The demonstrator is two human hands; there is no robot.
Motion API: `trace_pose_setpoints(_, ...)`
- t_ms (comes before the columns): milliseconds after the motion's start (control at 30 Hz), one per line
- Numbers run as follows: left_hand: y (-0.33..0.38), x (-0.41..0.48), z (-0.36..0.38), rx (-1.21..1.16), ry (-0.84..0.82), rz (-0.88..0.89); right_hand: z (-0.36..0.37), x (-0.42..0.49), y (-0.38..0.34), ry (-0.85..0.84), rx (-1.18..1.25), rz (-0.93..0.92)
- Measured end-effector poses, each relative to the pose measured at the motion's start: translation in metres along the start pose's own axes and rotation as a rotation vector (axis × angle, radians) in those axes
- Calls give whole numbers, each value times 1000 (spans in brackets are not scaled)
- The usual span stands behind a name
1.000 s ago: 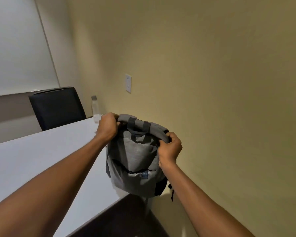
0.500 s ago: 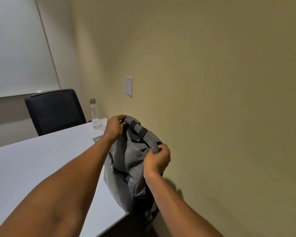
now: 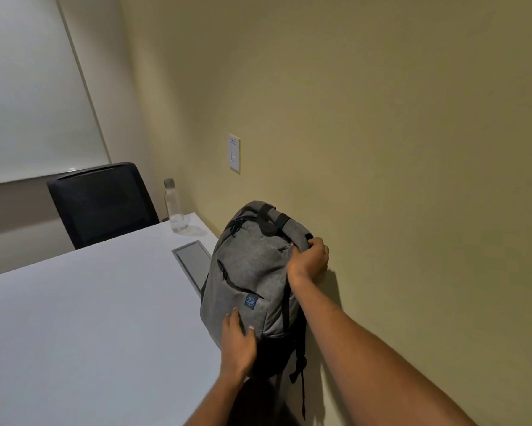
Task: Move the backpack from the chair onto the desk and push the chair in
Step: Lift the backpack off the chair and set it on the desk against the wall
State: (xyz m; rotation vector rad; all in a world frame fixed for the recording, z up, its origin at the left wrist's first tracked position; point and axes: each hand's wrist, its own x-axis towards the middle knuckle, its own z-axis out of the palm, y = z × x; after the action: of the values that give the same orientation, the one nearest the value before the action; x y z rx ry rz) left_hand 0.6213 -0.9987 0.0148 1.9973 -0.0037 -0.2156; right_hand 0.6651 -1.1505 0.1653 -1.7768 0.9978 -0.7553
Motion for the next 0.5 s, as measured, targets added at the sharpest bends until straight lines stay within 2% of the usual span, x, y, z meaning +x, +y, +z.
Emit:
trace_pose_setpoints(167, 17, 12, 6, 15, -175, -48, -17, 12, 8, -104, -36, -135)
trace_pose_setpoints(333, 40, 18, 0, 106, -391, -56, -44, 13, 24, -268, -300, -241)
trace_pose_setpoints(500, 42, 12, -20, 141, -456, -102, -61, 6, 34, -420, -409, -280)
